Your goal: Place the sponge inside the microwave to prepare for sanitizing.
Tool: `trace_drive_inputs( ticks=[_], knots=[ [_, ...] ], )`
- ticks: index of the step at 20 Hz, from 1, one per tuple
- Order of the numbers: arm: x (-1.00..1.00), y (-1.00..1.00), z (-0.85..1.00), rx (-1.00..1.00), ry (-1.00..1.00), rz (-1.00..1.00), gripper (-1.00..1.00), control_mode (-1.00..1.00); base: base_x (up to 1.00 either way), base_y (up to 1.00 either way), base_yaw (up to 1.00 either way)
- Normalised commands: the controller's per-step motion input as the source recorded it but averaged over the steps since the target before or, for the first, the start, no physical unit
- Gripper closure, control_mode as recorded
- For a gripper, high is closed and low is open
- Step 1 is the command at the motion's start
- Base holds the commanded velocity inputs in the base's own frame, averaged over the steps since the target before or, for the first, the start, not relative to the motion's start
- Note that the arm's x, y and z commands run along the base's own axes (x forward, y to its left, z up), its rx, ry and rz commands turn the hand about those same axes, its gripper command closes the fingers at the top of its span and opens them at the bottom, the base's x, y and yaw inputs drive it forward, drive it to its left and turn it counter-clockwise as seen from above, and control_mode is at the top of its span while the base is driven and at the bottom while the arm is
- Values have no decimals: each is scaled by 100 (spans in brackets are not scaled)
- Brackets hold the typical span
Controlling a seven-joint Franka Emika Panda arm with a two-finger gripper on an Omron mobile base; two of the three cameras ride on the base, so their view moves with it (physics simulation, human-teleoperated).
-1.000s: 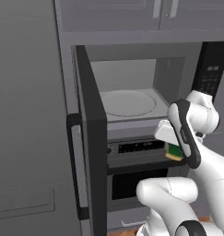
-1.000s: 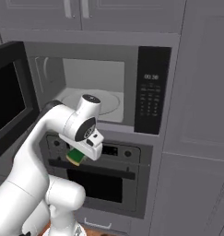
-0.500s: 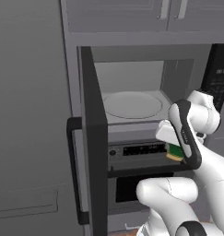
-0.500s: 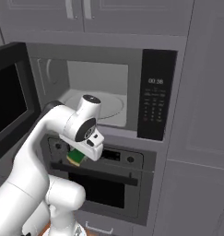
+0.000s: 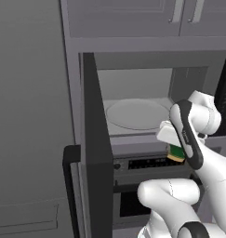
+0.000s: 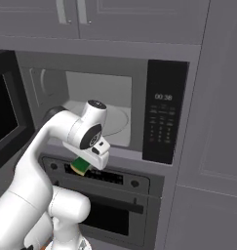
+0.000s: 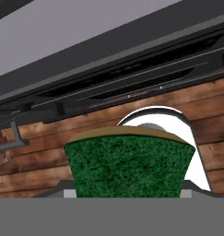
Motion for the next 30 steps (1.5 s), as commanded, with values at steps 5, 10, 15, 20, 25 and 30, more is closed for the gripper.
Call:
trace_drive_inputs(
  ticks=[5,10,15,20,25,30],
  knots=[
    [0,0,0,0,0,0,100,100,35,-8,1],
    [0,0,0,0,0,0,100,100,10,-4,1],
    [0,0,0,0,0,0,100,100,0,0,0],
    [0,0,0,0,0,0,100,100,0,0,0],
    [0,0,0,0,0,0,100,100,0,0,0],
    [0,0,0,0,0,0,100,-100,0,0,0]
  ],
)
